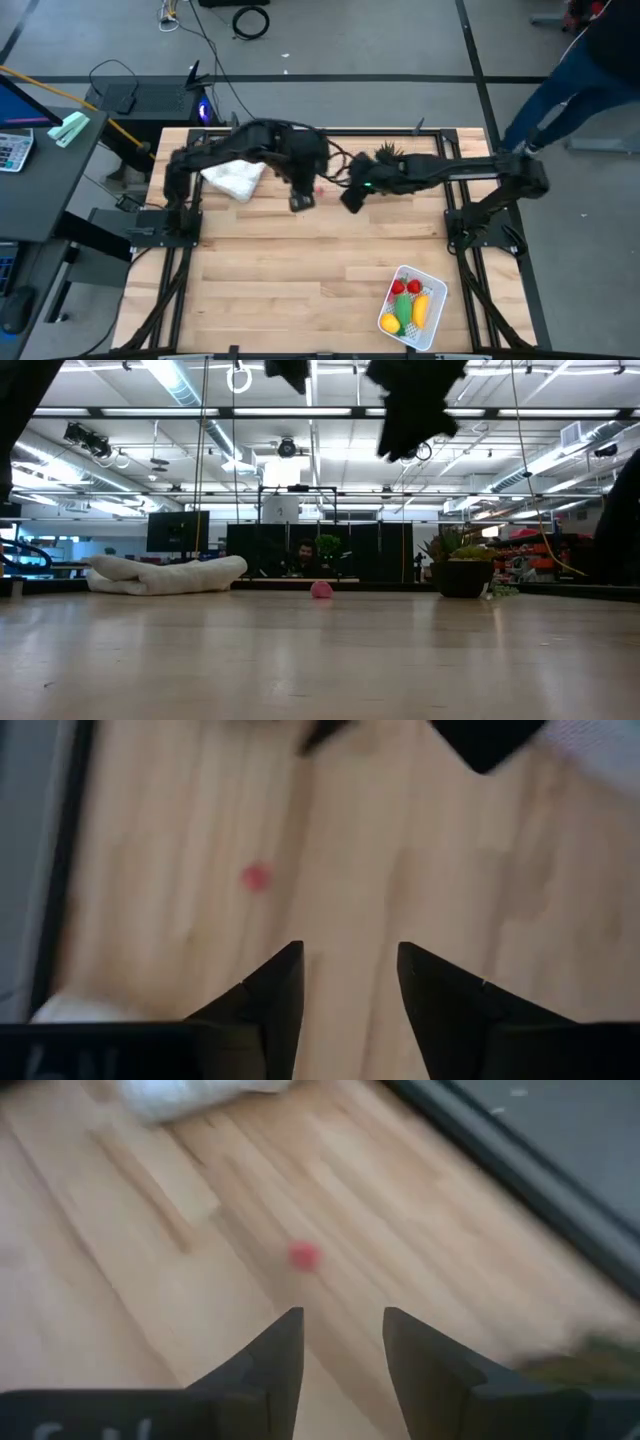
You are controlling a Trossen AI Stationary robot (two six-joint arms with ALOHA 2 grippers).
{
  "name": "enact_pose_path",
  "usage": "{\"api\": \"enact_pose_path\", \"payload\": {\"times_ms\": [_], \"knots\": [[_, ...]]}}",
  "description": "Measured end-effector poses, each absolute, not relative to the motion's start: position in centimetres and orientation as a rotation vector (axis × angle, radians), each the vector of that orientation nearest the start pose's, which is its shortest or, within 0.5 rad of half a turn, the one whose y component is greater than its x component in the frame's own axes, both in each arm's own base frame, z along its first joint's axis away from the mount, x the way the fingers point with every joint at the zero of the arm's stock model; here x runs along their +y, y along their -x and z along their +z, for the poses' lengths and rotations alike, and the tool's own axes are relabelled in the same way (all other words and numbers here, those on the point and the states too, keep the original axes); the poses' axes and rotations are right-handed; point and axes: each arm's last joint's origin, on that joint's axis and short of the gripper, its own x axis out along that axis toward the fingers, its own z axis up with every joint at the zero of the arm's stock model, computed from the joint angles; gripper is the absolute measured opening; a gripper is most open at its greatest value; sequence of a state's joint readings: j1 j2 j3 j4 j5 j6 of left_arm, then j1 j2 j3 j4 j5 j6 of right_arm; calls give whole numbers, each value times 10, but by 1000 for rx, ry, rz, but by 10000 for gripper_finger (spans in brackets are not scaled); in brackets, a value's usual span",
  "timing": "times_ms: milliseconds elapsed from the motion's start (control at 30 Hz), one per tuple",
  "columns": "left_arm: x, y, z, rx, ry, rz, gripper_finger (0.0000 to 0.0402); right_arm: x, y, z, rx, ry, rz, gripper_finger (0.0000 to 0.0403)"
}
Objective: Pick and placing Produce into tupperware
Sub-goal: Put the peach into the white bin
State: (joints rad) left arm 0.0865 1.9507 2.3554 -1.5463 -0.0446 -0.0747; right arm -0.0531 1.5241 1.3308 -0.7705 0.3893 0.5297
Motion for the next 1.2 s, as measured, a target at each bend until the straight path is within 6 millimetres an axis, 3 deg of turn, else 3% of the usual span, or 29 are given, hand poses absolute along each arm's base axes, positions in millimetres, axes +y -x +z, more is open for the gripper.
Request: {"api": "enact_pose_path", "payload": {"times_ms": [233, 567, 700, 900, 1200], "knots": [[50, -321, 445, 1051, 38, 323, 148, -43, -365, 265, 715, -438, -536, 144], [82, -268, 480, 935, 65, 518, 131, -65, -385, 202, 876, -580, -585, 172], [94, -261, 481, 931, 83, 560, 137, -68, -390, 183, 907, -618, -621, 200], [110, -255, 482, 941, 63, 591, 141, -69, -395, 171, 905, -616, -644, 231], [125, -250, 484, 913, 79, 643, 131, -72, -408, 148, 860, -585, -660, 233]]}}
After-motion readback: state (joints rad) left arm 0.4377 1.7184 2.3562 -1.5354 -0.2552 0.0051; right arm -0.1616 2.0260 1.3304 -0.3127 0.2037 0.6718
